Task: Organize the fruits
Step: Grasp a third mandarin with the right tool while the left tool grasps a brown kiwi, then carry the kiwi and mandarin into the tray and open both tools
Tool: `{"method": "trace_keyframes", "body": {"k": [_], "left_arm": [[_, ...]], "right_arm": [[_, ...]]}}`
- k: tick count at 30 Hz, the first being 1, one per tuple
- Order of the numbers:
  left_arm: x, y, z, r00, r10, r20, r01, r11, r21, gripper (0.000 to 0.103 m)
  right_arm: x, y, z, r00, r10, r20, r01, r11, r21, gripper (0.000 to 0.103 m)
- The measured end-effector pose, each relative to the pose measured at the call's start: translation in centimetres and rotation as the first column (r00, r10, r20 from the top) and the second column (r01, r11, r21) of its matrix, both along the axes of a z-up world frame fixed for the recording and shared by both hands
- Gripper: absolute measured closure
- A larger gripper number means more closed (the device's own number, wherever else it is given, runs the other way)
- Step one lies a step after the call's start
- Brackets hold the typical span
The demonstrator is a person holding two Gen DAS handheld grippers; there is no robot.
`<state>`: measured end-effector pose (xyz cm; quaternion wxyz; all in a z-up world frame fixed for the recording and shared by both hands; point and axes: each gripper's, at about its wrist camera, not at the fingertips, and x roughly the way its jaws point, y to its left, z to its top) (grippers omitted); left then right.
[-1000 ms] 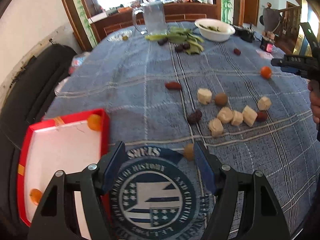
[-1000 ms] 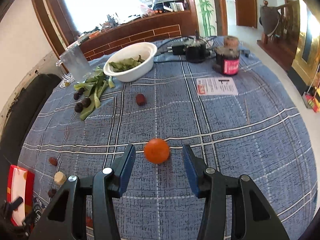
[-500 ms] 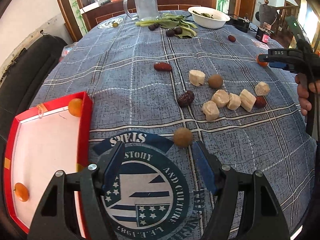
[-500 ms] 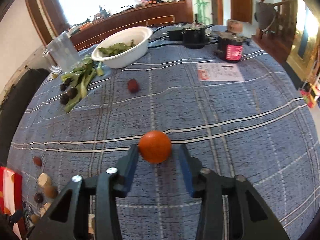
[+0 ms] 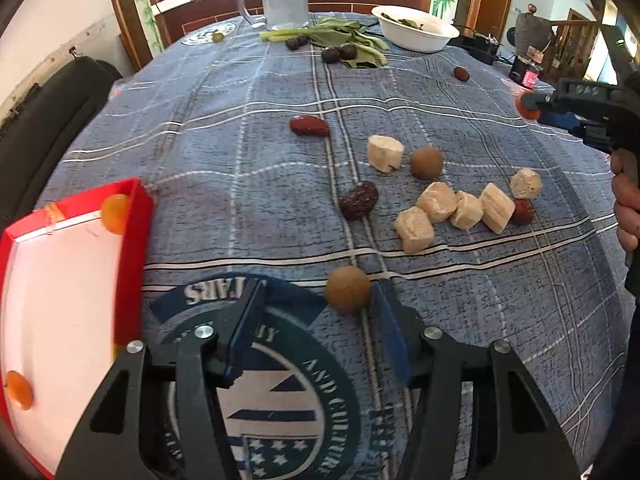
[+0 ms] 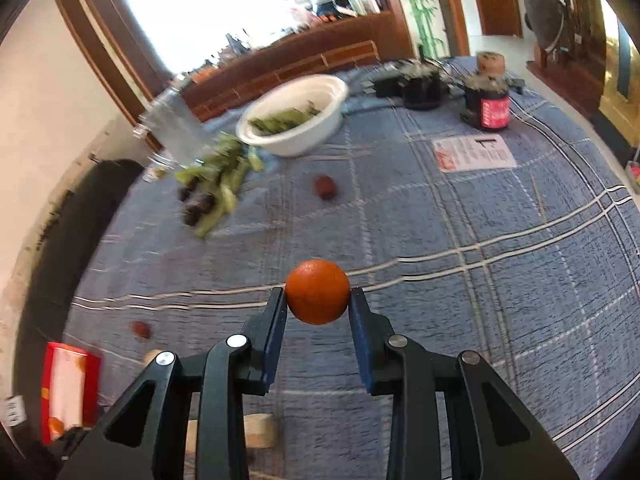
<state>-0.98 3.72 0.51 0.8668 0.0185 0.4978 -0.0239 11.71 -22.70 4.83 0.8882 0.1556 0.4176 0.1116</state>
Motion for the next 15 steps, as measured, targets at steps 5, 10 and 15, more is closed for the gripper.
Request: {"method": "trace_keyframes", "body": {"k": [5, 10, 15], "left_arm": [[0.0, -0.4, 0.2, 0.999, -0.024, 0.026, 0.025, 0.999, -0.02, 0.078], [-0.5, -0.3, 0.5, 0.999, -0.027, 0.043, 0.029, 0.999, -0.044, 0.079], [-2.8, 1.0, 2.7, 0.994, 0.012, 0.104, -0.007, 0.999, -0.048, 0.079]], "right_arm": [[-1.4, 2.0, 1.3, 0.996, 0.06, 0.068, -0.06, 0.998, 0.002, 0.072], [-2.6, 4.0, 1.9, 0.982, 0.141, 0.123, -0.142, 0.99, -0.003, 0.072], [-4.2, 6.9, 2.3, 0.96, 0.23, 0.16, -0.227, 0.973, -0.04, 0.072]]}}
